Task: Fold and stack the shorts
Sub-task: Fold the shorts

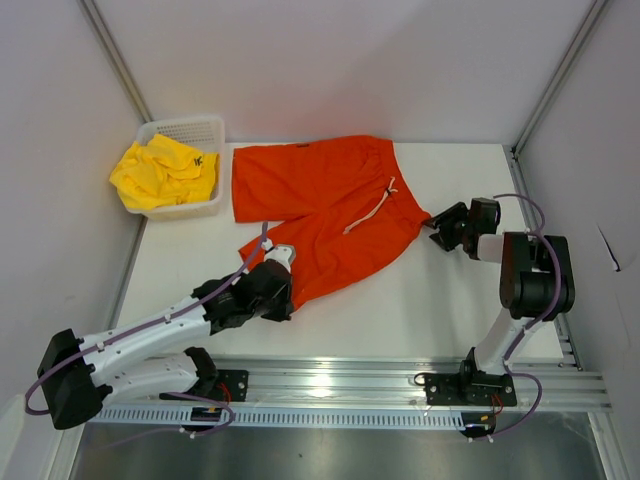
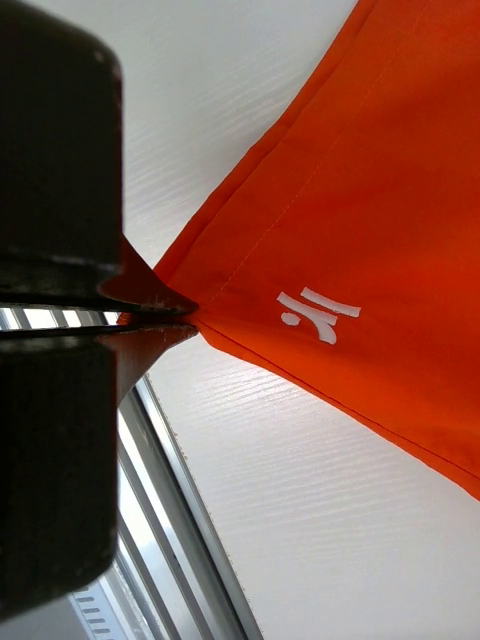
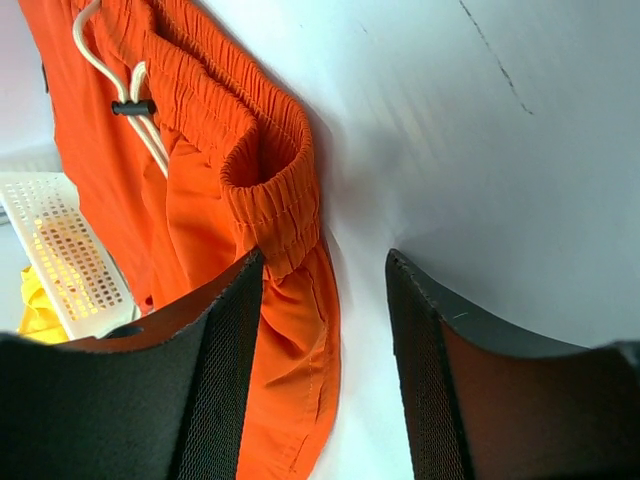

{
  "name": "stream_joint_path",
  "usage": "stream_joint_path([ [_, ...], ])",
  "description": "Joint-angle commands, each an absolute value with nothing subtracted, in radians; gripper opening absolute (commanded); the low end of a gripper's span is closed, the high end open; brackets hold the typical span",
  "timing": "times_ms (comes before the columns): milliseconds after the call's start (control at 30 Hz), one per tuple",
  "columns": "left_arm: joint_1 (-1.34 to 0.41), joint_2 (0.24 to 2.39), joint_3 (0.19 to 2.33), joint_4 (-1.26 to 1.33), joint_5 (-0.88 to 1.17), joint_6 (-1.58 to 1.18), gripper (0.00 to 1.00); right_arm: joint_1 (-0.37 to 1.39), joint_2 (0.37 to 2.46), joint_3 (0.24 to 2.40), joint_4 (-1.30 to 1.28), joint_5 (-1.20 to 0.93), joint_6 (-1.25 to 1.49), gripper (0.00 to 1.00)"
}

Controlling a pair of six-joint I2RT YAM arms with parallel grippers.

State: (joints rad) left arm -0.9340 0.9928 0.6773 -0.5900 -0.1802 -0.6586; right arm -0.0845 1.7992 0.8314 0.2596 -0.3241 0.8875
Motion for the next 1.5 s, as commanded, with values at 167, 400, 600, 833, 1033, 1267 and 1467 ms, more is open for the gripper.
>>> stream_joint_path([
  [167,-0.942,0.977,0.684,-0.598,-0.175,-0.675,0.00,-0.086,1.815,0.790,0.396,-0.311,0.934,0.55],
  [400,-0.940,0.976,0.680,-0.598,-0.172,-0.676,0.00,-0.069,1.853,0.837,0.397,-0.328,0.937,0.55],
  [600,-0.942,0.969,0.675,-0.601,-0.173,-0.676,0.00,-0.011,1.864,0.958,0.224,-0.206,0.859,0.55],
  [833,-0.942,0.959,0.672,-0.601,-0.173,-0.676,0.00,0.110,2.015,1.311,-0.285,0.053,0.687,0.54],
  [1033,-0.942,0.951,0.661,-0.594,-0.170,-0.676,0.00,0.199,2.166,1.555,-0.541,0.267,0.618,0.56],
  [1267,-0.942,0.945,0.660,-0.597,-0.169,-0.672,0.00,0.175,2.155,1.499,-0.485,0.215,0.652,0.33],
  [1467,-0.942,0.939,0.657,-0.600,-0.172,-0.672,0.00,0.156,2.115,1.468,-0.443,0.149,0.661,0.22],
])
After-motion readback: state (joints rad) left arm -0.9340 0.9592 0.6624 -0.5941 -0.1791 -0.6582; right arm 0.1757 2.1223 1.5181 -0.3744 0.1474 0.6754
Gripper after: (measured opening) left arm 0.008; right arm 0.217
